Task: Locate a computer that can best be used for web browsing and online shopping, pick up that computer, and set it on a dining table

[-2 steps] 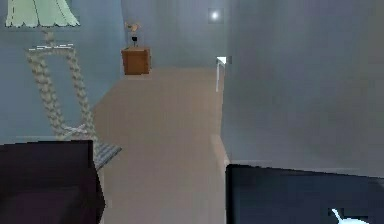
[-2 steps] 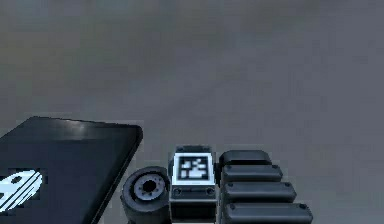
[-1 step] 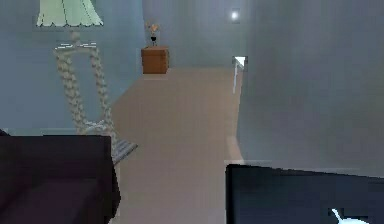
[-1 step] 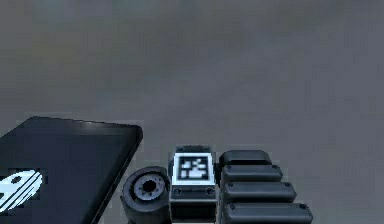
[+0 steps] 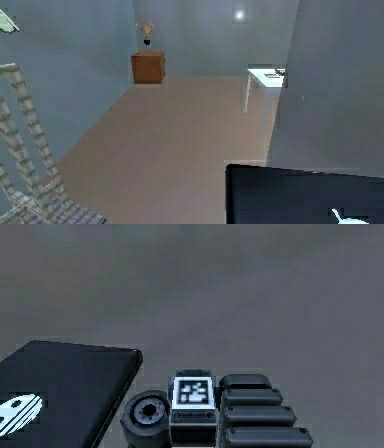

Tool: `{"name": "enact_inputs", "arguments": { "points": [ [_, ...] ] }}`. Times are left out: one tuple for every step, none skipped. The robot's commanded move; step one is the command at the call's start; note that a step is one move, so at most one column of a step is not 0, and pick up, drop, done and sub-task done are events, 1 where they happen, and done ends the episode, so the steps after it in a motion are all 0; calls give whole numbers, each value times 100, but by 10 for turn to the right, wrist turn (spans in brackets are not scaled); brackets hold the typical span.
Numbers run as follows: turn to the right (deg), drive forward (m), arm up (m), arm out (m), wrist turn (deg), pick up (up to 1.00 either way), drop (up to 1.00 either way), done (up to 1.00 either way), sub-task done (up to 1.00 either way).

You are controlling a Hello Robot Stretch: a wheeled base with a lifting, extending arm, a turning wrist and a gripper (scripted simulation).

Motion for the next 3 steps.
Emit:
{"name": "enact_inputs", "arguments": {
  "points": [
    [-30,0,0,0,0,0,0,0,0],
    [0,100,0,0,0,0,0,0,0],
    [0,55,0,0,0,0,0,0,0]
  ]
}}
